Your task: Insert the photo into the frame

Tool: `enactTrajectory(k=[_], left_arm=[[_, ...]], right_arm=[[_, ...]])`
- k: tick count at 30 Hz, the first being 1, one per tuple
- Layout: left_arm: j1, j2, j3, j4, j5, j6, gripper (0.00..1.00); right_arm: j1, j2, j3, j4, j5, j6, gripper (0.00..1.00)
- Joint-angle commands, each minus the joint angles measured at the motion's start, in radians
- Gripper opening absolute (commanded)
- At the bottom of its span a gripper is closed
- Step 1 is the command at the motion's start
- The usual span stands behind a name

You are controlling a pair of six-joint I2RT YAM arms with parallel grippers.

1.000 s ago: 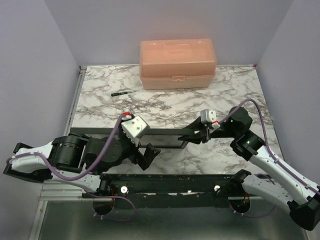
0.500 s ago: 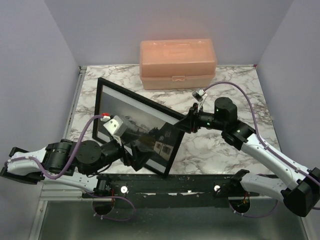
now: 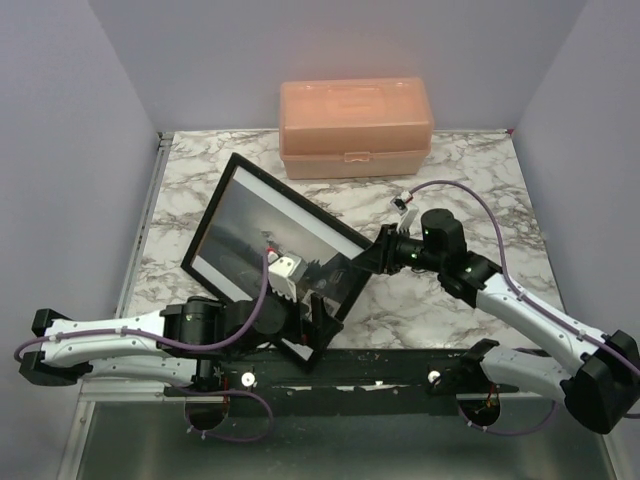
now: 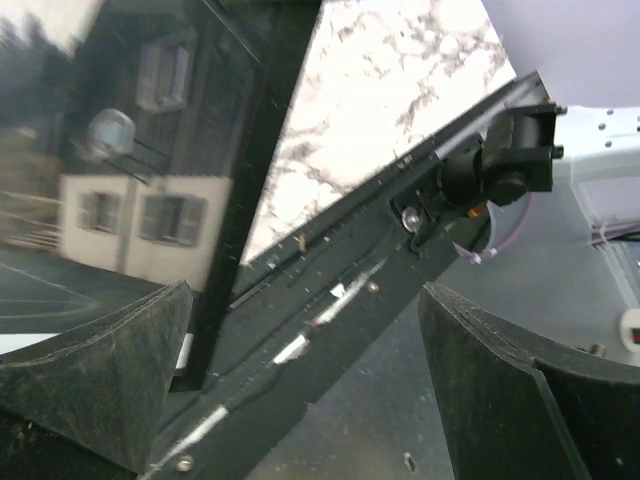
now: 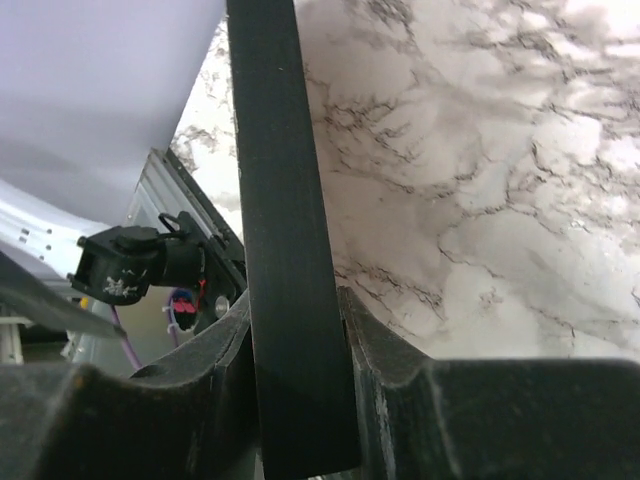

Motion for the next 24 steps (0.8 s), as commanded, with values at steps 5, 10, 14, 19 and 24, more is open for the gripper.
enactTrajectory(k=[5,10,14,19,24], left_arm=[[0.021,0.089,-0.143,0.237,0.206,-0.236,0.98],[0.025,0.164,-0.124,0.198,0.22,-0.256,0.99],[0.028,0.205,-0.075,0.128,0.209,-0.249,0.99],[0.032,0.226,-0.039,0.078,0.198,-0.231,0.98],[0.032,0.242,-0.006,0.018,0.191,-0.235,0.99]], right_arm=[[-0.034,0.151,-0.056,-0.094,0.216,-0.065,0.03],[-0.088,0.23,-0.082,-0.057,0.227,-0.094,0.07],[-0.157,0.338,-0.075,-0.029,0.135,-0.103,0.12],[-0.191,0.478,-0.041,-0.017,0.085,-0.118,0.19],[-0.204,0.57,-0.019,0.001,0.061,-0.126,0.45]])
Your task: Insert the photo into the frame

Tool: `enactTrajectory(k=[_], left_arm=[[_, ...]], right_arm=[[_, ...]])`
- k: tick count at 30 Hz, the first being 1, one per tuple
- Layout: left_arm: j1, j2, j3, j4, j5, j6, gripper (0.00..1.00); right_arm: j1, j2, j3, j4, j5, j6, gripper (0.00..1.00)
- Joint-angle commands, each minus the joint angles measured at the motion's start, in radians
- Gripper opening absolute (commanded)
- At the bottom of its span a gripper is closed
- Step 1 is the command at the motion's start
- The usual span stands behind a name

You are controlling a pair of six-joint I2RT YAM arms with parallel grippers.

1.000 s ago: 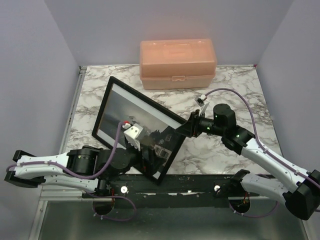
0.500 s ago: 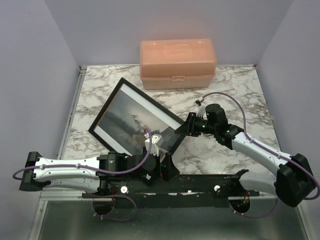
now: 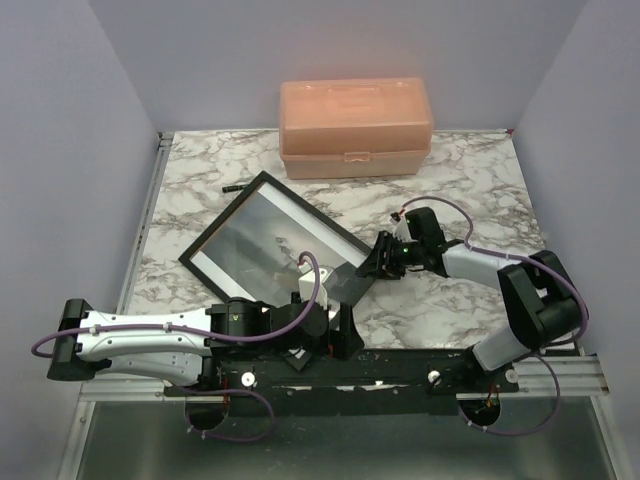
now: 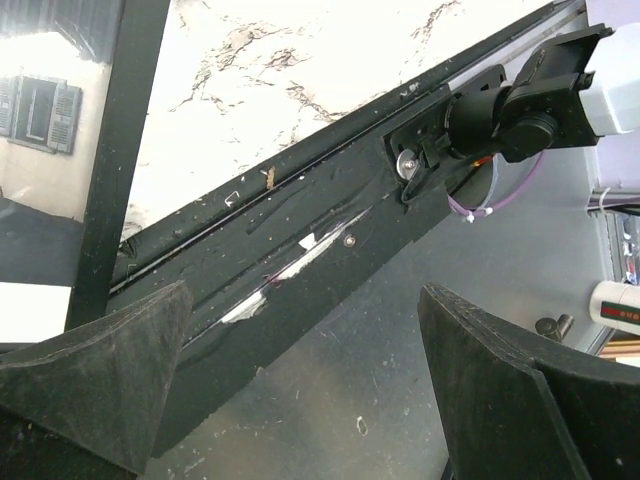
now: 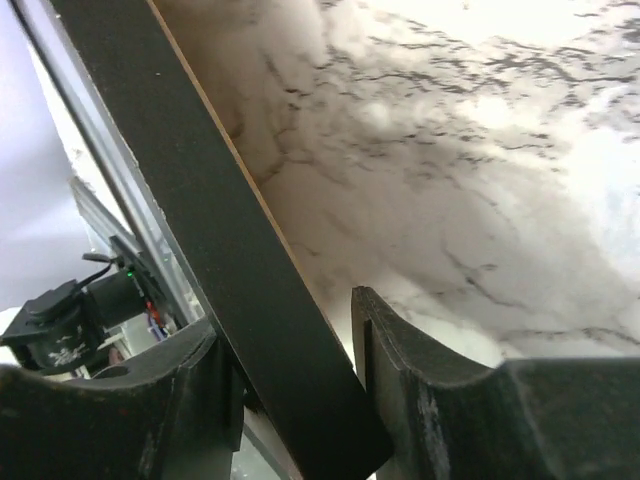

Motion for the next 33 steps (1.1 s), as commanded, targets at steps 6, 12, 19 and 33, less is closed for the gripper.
enactTrajectory(k=[6,12,19,33], left_arm=[[0.004,-0.01,0.032,-0.077,0.001,-0.013,0.98],[0.004,-0.015,0.021,-0.083,-0.011,-0.02,0.98],[0.005,0.027,0.015,-0.138,-0.012,-0.051,0.99],[0.142,0.083,-0.155,0.103,0.197,-0.019,0.98]], right_arm=[[-0.009,0.16,0.046,-0.076,0.192,-0.23,0.69],[-0.009,0.19,0.079,-0.108,0.205,-0.241,0.86],[-0.01,0.147,0.115,-0.203,0.315,-0.257,1.0],[-0.01,-0.01,0.089,-0.353,0.444,-0.278,1.0]])
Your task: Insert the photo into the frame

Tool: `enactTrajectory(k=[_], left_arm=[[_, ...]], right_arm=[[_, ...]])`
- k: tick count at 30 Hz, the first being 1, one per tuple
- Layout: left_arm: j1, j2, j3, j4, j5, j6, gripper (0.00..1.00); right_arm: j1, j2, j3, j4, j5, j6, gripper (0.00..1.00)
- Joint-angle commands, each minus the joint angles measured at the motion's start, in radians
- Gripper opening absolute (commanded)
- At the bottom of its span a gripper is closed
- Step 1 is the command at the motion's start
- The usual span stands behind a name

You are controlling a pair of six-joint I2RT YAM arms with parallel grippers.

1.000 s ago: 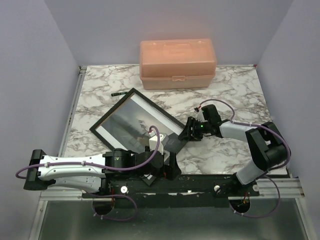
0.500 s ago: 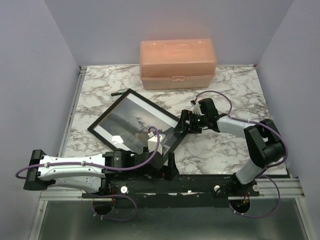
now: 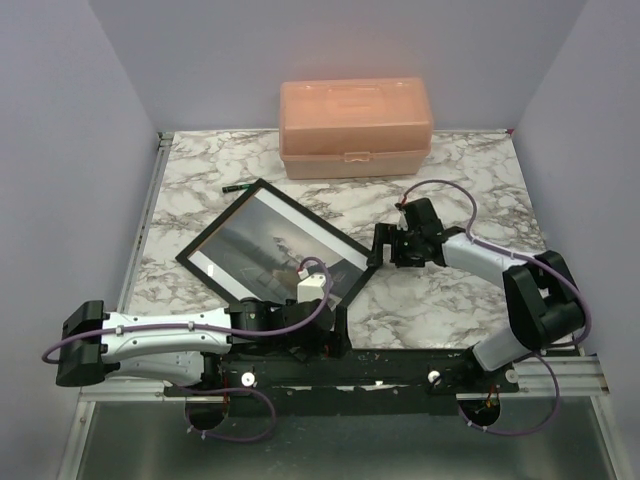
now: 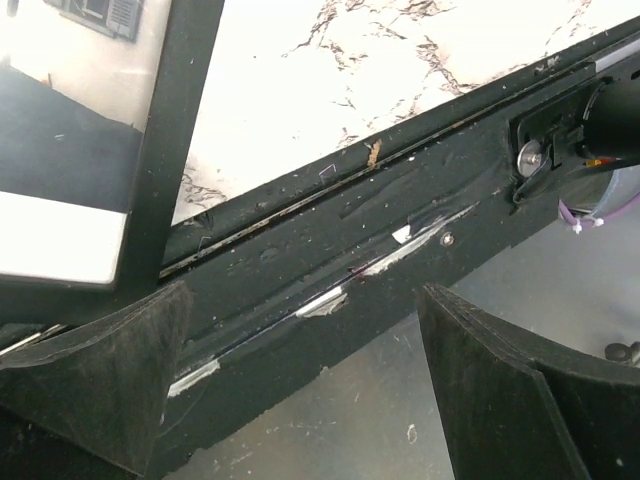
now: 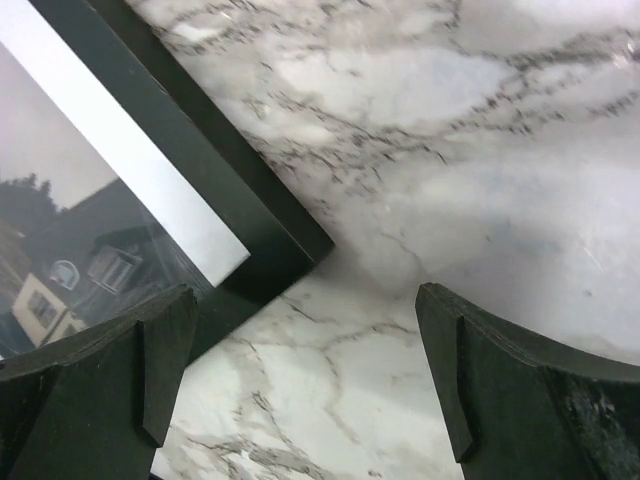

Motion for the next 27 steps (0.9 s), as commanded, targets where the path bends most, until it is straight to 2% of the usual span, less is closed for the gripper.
enactTrajectory(k=[1,8,13,22,27], left_arm=[[0.082,0.003,-0.083,0.162,0.15,0.031,0.99],[0.217,-0.017,-0.192,0.264,0.248,0.067,0.98],[0.287,0.026,-0.207,0.271,0.308,0.098,0.95],[0.313,0.168,-0.163,0.256,0.314,0.154,0.93],[0.311,0.256,-0.097,0.263,0.366,0.198,0.85]], right_arm=[[-0.008,-0.063,-0.053,-0.148,0.063,-0.009,1.0],[-0.006,-0.192,-0.14,-0.096,-0.144,0.121,1.0],[-0.003,-0.206,-0.256,0.095,-0.297,0.285,0.98],[0.04,-0.12,-0.288,0.245,-0.312,0.398,0.96],[0.047,-0.092,-0.273,0.278,-0.298,0.429,0.94]])
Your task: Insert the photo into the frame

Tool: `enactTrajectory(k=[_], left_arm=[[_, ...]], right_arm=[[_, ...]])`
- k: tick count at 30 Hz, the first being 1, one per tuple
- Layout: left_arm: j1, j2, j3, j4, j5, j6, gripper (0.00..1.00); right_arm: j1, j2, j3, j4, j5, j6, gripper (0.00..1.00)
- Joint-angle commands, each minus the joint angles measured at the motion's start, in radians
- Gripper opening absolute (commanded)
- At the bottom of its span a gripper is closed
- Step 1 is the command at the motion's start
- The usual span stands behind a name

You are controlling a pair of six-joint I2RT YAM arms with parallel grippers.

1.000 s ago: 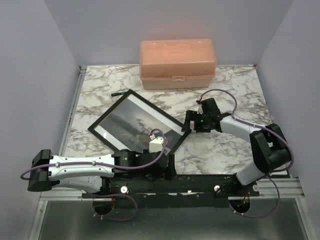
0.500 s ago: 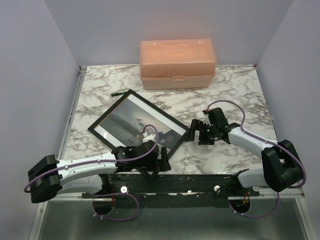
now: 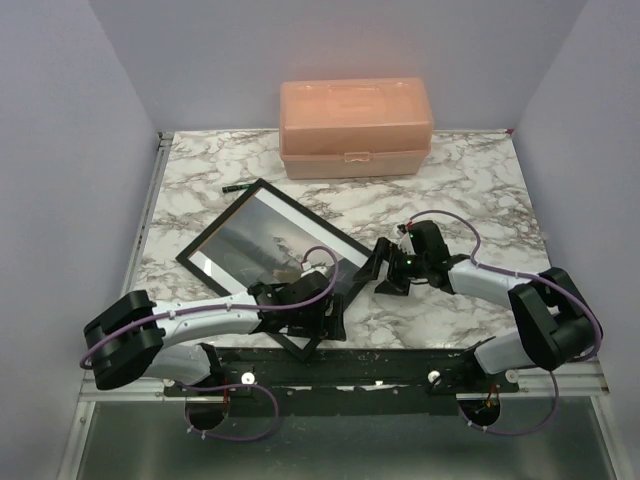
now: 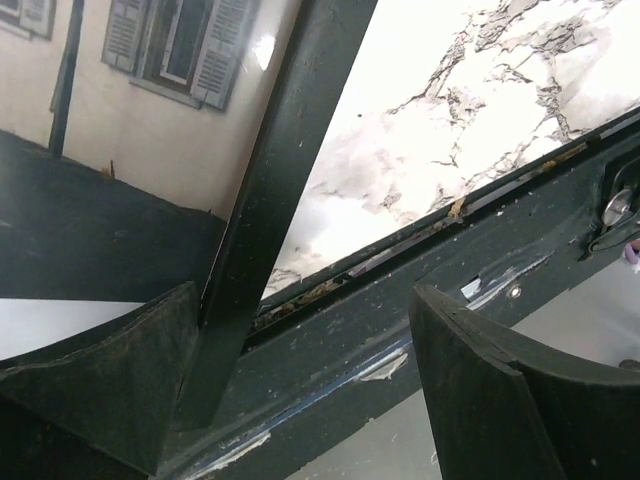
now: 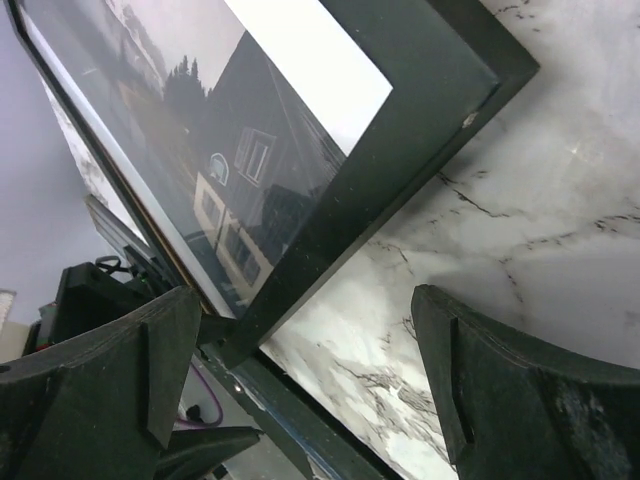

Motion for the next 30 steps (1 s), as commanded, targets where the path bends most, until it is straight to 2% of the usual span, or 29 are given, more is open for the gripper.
enactTrajectory(k=[1,4,7,11,16,19,22,30], left_arm=[[0.0,0.075,0.056,0.017,0.067,0.062,0.85],[-0.007,0.11,0.091,0.052,0.107,0.063,0.86],[-0.022,0.167,0.142,0.08,0.136,0.062,0.86],[-0.044,0.269,0.249,0.087,0.159,0.066,0.86],[-0.058,0.397,0.395,0.099,0.193,0.085,0.88],[-0.056,0.396,0.427,0.104,0.198,0.098,0.92],[-0.036,0.335,0.387,0.15,0.214,0.106,0.96],[0.116,0.083,0.116,0.307,0.321,0.09,0.99]], right_arm=[[0.011,0.043,-0.001,0.031,0.015,0.038,0.94],[0.009,0.055,0.04,-0.02,0.058,0.014,0.95],[0.004,0.043,0.109,-0.166,0.172,-0.055,1.0],[-0.012,-0.016,0.165,-0.335,0.324,-0.118,1.0],[-0.033,-0.099,0.143,-0.378,0.401,-0.114,1.0],[-0.035,-0.117,0.135,-0.404,0.392,-0.117,1.0],[-0.035,-0.141,0.137,-0.44,0.393,-0.117,1.0],[-0.035,-0.265,0.065,-0.375,0.294,-0.086,1.0]])
